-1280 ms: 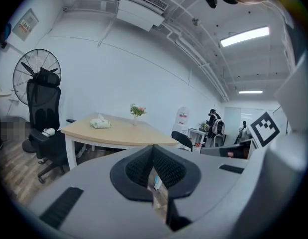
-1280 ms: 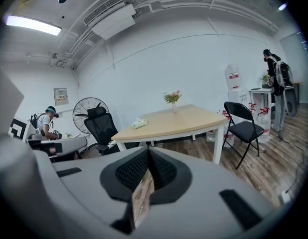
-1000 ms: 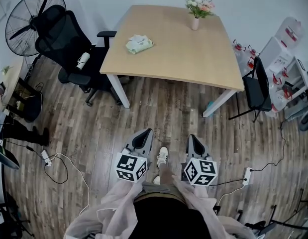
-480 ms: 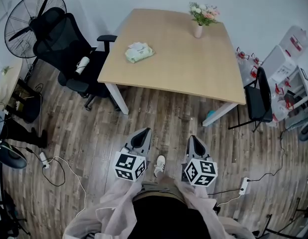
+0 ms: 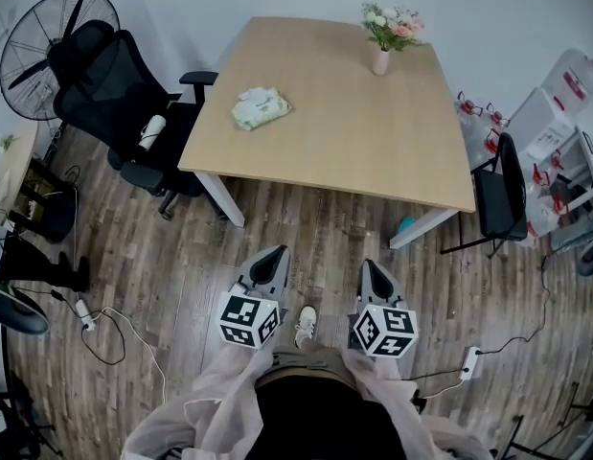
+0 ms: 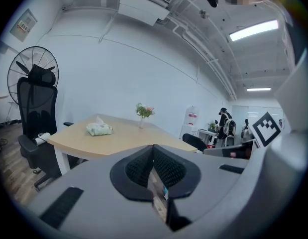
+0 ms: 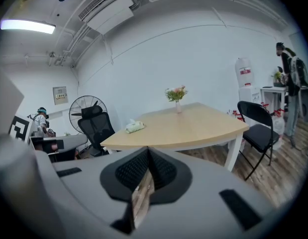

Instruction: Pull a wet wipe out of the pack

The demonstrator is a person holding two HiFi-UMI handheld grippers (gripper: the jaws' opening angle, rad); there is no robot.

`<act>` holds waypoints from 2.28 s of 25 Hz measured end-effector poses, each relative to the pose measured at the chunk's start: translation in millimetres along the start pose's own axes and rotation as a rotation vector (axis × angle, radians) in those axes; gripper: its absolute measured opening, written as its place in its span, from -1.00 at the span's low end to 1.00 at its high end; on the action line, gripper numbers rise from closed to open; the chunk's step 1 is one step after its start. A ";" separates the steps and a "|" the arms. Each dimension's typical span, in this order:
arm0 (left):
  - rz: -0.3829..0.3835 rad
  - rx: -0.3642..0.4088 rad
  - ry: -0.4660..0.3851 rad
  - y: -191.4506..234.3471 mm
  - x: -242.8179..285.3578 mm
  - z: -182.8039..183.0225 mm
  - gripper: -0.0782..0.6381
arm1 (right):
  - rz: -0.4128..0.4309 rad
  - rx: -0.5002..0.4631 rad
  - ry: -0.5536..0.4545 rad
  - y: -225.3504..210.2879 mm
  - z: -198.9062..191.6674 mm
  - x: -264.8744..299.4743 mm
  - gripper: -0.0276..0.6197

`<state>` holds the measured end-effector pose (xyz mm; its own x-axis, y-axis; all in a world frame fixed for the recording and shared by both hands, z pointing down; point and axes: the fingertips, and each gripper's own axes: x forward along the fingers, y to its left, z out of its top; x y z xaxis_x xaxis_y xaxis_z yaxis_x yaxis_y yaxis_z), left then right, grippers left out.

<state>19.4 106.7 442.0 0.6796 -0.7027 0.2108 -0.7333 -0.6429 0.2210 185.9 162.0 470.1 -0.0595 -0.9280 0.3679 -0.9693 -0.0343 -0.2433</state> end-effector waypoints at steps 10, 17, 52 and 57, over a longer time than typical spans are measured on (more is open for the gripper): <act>0.021 -0.008 0.006 21.2 42.4 1.5 -0.75 | 0.018 -0.039 0.020 -15.6 10.0 49.4 -0.88; 0.045 -0.021 0.007 30.3 66.2 3.6 -0.75 | 0.043 -0.048 0.036 -25.7 18.3 75.6 -0.88; 0.083 -0.044 0.024 62.1 106.4 17.7 -0.75 | 0.086 -0.031 0.062 -22.9 36.7 129.2 -0.88; 0.081 -0.048 0.020 73.7 127.4 25.9 -0.75 | 0.080 -0.032 0.057 -27.7 49.2 151.1 -0.88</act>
<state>51.4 -38.2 460.4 0.6186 -0.7452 0.2490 -0.7845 -0.5685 0.2477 215.5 4.5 488.3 -0.1498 -0.9045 0.3994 -0.9681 0.0520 -0.2452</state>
